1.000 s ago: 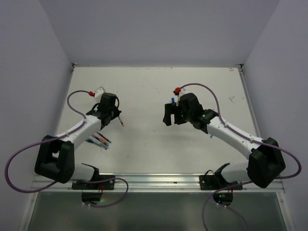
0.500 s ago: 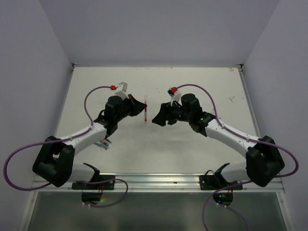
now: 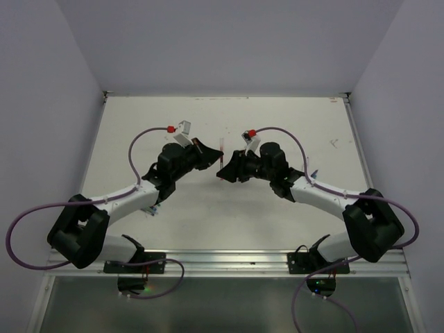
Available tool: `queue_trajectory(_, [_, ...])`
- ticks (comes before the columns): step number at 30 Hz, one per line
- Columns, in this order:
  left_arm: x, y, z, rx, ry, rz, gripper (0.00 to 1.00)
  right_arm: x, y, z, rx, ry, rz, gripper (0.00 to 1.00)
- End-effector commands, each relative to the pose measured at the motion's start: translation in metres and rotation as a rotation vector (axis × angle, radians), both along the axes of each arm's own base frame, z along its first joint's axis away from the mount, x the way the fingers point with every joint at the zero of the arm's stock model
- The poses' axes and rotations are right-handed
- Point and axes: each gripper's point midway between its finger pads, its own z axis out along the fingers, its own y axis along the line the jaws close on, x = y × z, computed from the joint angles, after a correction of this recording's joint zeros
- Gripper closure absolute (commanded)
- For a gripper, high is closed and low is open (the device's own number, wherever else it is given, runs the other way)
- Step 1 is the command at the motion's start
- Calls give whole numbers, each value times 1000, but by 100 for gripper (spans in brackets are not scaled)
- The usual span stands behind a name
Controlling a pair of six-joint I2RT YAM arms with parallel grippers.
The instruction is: Open the pen caps
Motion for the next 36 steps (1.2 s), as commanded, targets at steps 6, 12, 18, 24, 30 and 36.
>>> queue_trajectory(6, [-5, -8, 17, -68, -21, 27, 100, 16, 16, 15, 72, -38, -22, 85])
queue_trajectory(12, [-3, -11, 26, -28, -68, 4, 93, 11, 12, 3, 42, -8, -30, 100])
queue_trajectory(18, [-1, -2, 30, 39, -111, 7, 31, -6, 7, 10, 36, -2, 21, 100])
queue_trajectory(24, [3, 8, 41, 29, -154, -25, 28, -25, 7, 19, 45, -6, 112, 100])
queue_trajectory(30, [7, 17, 44, 13, -173, -36, 33, -37, 10, 20, 72, 14, 172, 100])
queue_trajectory(36, [2, 10, 46, -11, -180, -80, 41, -36, 13, 18, 78, 25, 183, 100])
